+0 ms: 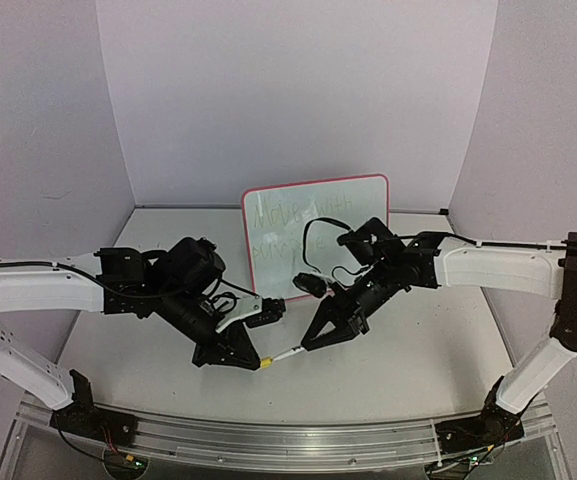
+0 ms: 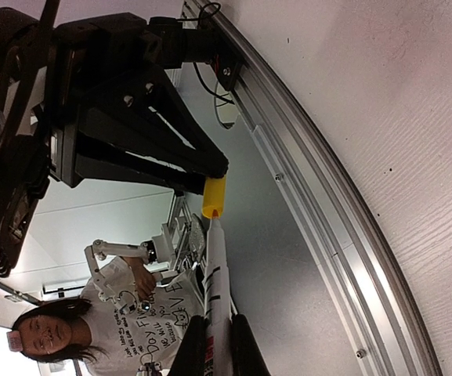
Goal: Write a sentence on the whiteboard
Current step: Insert the whiteboard marker without the cap into the pen cap.
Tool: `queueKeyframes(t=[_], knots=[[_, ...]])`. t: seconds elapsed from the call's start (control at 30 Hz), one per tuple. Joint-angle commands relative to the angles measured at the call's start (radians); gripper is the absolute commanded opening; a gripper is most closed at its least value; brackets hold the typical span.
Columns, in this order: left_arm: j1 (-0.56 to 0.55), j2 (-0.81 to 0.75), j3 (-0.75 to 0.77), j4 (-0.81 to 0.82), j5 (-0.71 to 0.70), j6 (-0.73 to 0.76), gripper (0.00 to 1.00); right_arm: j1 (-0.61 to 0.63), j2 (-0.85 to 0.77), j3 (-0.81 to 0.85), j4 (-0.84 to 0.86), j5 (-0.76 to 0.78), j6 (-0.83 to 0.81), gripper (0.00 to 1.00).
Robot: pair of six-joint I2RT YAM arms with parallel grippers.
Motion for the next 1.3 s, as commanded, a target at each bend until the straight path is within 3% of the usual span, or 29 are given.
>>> queueKeyframes(t=[0.0, 0.73, 1.27], knots=[[-0.004, 0.011, 0.052, 0.036, 0.021, 0.008, 0.00, 0.010, 0.014, 0.041, 0.007, -0.012, -0.013, 0.00], [-0.005, -0.016, 0.061, 0.148, 0.034, -0.044, 0.00, 0.039, 0.062, 0.084, 0.039, -0.002, -0.013, 0.00], [-0.005, 0.046, 0.189, 0.219, 0.097, -0.036, 0.00, 0.091, 0.057, 0.103, 0.048, -0.007, -0.025, 0.00]])
